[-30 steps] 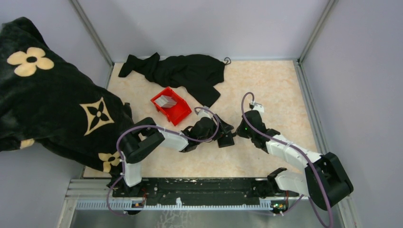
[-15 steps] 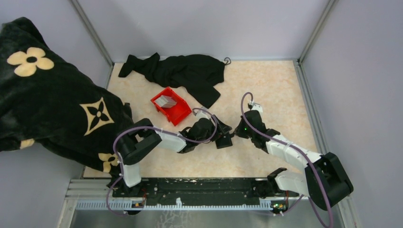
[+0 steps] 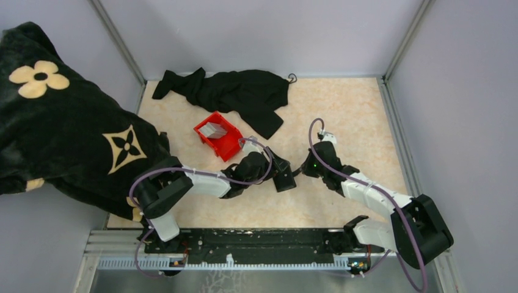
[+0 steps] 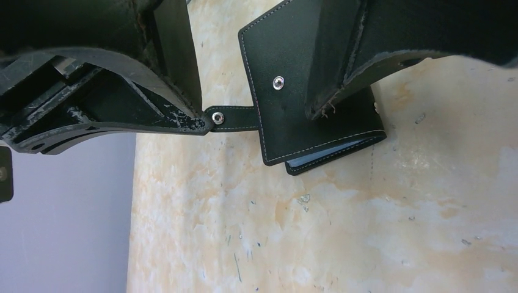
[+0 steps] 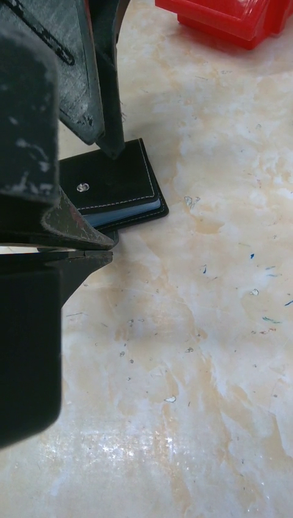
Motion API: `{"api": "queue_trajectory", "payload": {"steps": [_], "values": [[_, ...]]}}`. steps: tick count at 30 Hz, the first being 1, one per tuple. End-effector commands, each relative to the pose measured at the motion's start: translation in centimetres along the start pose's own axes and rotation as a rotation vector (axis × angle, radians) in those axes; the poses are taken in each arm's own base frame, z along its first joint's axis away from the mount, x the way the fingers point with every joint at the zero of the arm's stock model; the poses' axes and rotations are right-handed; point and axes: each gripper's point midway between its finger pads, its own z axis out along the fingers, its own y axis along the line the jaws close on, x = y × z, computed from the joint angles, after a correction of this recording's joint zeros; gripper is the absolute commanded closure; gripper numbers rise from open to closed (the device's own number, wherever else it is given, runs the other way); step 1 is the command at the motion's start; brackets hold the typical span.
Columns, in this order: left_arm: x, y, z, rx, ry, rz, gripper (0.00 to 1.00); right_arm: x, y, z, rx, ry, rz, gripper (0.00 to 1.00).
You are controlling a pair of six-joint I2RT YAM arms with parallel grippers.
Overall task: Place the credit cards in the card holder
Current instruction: Close the card holder at the center of the board.
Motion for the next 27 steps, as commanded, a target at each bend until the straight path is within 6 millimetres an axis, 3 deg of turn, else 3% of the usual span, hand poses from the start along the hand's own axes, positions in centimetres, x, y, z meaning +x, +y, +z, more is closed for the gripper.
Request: {"api": "queue_trajectory", "payload": {"steps": [1, 12, 21, 27], "values": [[-1.6, -1.3, -0.8, 0.039, -0.050, 0.029, 0.31, -1.9, 1.0, 0.0, -0.040, -0.059, 0.002, 1.00], [-0.5, 2.2, -3.4, -0.007, -0.011, 0.063, 0.32, -2.0, 1.2, -0.1, -0.050, -0.057, -0.010, 1.00], [1.5, 0.3, -4.6, 0.069, 0.027, 0.241, 0.43, -2.1, 1.3, -0.2, -0.050, -0.058, -0.017, 1.00], [1.8, -0.1, -5.2, 0.052, 0.005, 0.373, 0.62, -2.1, 1.3, -0.2, -0.052, -0.055, -0.020, 1.00]]}}
